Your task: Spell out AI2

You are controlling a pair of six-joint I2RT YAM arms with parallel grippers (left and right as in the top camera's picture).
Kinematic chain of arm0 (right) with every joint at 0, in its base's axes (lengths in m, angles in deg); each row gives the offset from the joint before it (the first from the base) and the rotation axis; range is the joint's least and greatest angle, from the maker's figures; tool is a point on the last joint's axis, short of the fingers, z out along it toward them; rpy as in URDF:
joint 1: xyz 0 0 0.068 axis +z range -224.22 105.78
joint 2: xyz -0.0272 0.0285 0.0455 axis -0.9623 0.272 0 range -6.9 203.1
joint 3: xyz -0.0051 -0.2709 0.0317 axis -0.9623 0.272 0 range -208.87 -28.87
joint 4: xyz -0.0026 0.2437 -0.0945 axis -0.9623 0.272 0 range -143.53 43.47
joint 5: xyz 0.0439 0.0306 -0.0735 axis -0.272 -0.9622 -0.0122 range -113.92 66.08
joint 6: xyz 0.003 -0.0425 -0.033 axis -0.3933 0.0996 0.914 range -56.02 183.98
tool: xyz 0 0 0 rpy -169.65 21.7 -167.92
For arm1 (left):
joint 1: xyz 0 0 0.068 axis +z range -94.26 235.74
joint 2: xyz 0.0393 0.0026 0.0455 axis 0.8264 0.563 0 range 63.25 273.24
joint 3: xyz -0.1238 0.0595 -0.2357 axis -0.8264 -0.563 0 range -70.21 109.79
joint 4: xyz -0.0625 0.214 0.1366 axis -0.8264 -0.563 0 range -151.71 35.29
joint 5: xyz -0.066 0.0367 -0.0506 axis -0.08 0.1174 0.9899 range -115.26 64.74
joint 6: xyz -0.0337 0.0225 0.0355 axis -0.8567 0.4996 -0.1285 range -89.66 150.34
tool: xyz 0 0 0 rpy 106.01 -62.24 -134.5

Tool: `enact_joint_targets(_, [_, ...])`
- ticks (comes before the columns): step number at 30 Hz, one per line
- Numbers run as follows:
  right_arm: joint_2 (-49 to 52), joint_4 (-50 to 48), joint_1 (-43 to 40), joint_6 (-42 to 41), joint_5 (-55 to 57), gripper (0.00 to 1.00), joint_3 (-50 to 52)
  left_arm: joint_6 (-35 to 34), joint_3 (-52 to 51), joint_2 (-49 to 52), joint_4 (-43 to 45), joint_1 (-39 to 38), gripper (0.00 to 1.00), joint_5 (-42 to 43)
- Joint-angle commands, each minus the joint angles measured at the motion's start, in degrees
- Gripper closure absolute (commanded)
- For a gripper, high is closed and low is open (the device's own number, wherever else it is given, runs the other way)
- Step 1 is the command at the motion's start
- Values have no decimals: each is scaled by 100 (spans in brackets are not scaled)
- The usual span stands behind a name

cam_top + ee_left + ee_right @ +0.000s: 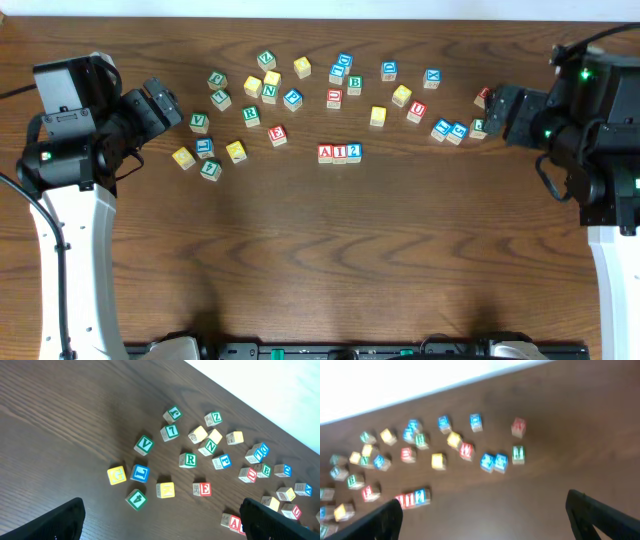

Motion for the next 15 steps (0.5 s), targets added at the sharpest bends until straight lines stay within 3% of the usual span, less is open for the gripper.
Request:
enact_joint_targets(1, [-455,-356,-37,461,63,1,374,37,57,-17,-22,26,2,-37])
enact_joint_targets(15, [-3652,-4288,-337,461,-90,1,5029,37,57,-17,-22,26,3,-35])
